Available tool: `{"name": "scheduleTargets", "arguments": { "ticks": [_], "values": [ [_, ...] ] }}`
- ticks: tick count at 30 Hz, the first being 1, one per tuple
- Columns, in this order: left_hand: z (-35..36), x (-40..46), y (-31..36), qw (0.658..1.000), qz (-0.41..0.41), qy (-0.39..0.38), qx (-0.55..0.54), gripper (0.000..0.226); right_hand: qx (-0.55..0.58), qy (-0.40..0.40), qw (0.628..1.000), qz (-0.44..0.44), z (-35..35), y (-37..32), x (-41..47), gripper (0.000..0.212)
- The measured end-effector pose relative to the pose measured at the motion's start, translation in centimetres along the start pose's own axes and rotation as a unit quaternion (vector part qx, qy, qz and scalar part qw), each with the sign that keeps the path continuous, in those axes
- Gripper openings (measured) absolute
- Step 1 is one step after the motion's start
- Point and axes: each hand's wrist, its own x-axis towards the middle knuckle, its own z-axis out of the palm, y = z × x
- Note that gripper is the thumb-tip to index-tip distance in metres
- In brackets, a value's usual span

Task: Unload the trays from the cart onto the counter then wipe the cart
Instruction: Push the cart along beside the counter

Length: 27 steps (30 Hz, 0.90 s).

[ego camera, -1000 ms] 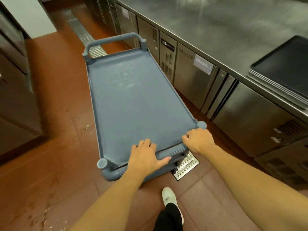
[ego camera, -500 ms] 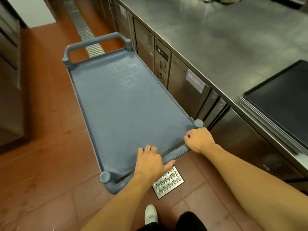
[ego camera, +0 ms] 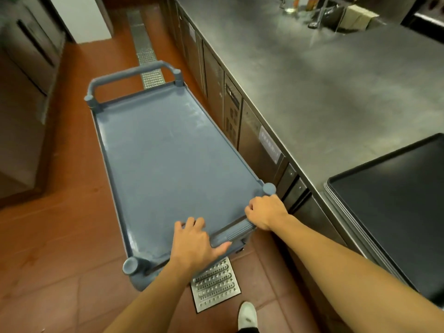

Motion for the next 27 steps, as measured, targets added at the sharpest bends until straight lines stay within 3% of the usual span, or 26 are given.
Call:
{"name": "scheduleTargets", "arguments": {
  "ticks": [11, 24, 27],
  "values": [
    [0.4, 1.9, 1.6, 0.998, -0.018, 0.061, -0.001, 0.077, -0.045, 0.01, 0.996, -0.071, -0.2, 2.9, 2.5, 0.042],
    [0.7, -1.9, 3.3, 0.999, 0.043, 0.026, -0.005, 0.078, -0.068, 0.066, 0.994, -0.052, 3.1, 4.8, -4.3, 0.037],
    [0.4, 0.0, 3.5, 0.999, 0.03, -0.015, -0.004, 0.082, -0.053, 0.092, 0.994, -0.031, 2.6, 5.4, -3.8, 0.033]
  ]
}}
